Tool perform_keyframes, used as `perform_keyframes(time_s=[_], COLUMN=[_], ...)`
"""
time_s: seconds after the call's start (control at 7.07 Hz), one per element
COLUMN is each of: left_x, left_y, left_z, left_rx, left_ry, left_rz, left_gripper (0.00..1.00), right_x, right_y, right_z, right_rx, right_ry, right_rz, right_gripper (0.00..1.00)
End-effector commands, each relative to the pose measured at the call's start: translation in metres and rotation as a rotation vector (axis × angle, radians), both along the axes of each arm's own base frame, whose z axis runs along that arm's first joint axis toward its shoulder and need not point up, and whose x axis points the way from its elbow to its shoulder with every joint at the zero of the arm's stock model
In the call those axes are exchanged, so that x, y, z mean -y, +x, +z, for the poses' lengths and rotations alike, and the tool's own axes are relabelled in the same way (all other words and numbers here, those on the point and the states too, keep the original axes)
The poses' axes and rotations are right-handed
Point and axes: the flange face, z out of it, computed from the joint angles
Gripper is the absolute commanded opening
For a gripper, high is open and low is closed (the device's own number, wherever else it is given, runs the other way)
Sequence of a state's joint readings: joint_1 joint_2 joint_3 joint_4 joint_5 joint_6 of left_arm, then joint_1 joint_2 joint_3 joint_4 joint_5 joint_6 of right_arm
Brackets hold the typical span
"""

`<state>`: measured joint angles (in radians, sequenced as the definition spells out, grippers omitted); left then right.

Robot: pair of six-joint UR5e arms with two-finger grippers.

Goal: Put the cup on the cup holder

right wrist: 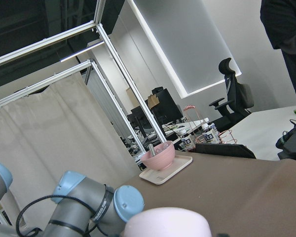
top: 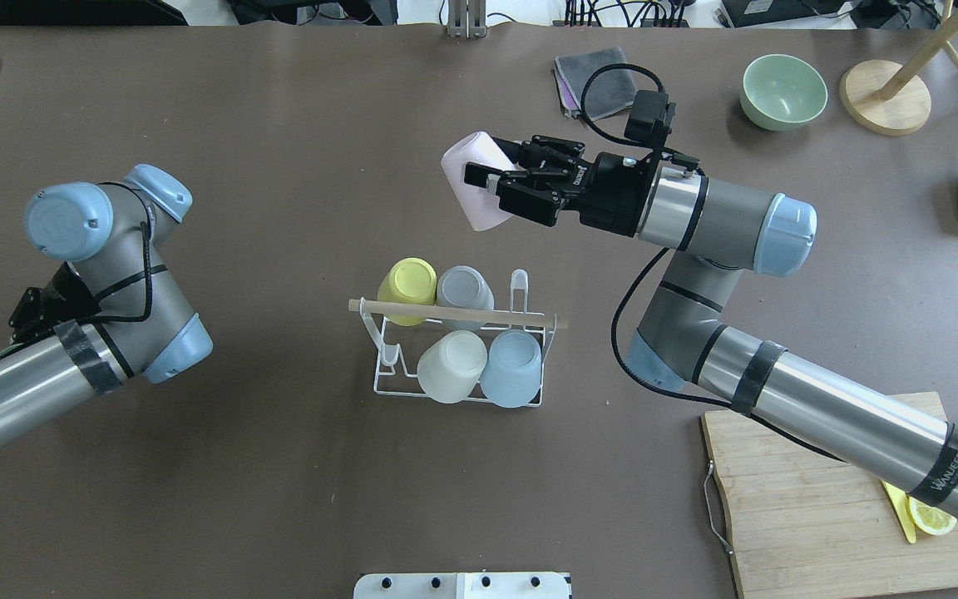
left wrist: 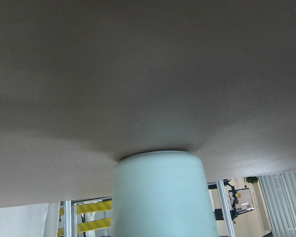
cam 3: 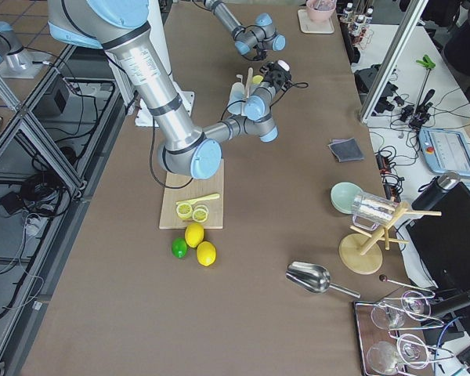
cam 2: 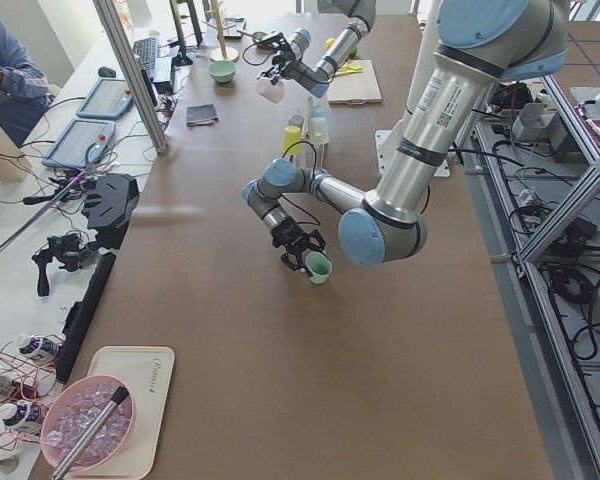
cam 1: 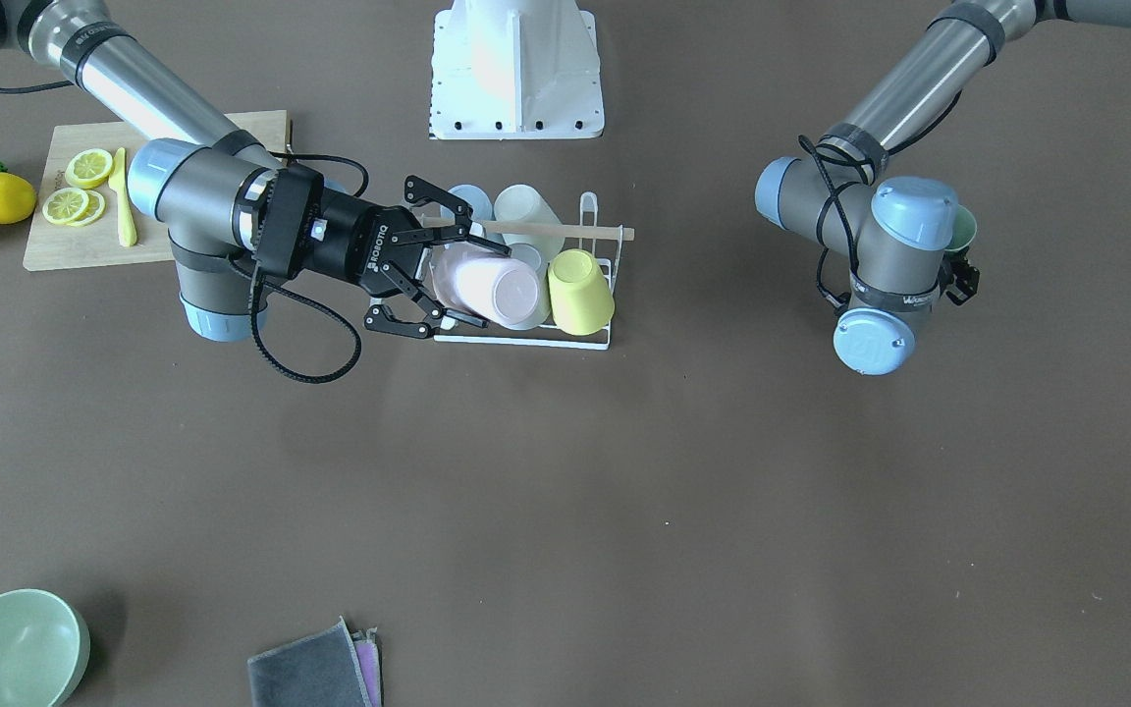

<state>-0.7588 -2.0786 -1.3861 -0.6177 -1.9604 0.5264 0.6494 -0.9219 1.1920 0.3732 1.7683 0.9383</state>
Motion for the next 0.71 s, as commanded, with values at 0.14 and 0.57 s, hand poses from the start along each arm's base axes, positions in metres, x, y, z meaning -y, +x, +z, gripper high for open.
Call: perform_keyframes(time_s=[0.14, 0.57], left_x=[0.065, 0.104], left_y=[-0.078, -0.16], left_z=[-0.056, -0.145], left_rx=[-0.193, -0.475], left_ry=[0.286, 0.622], left_rz=[-0.263, -0.459], left_gripper=[0.65, 0.65], right_x=[-0.013, -0.017], right_y=[-0.003, -0.001], right_z=[0.015, 0.021], right_rx=[-0.091, -0.101], right_ry=[0.036, 0.079], right_rz=[-0.142, -0.111], right_gripper=[0.0, 0.0])
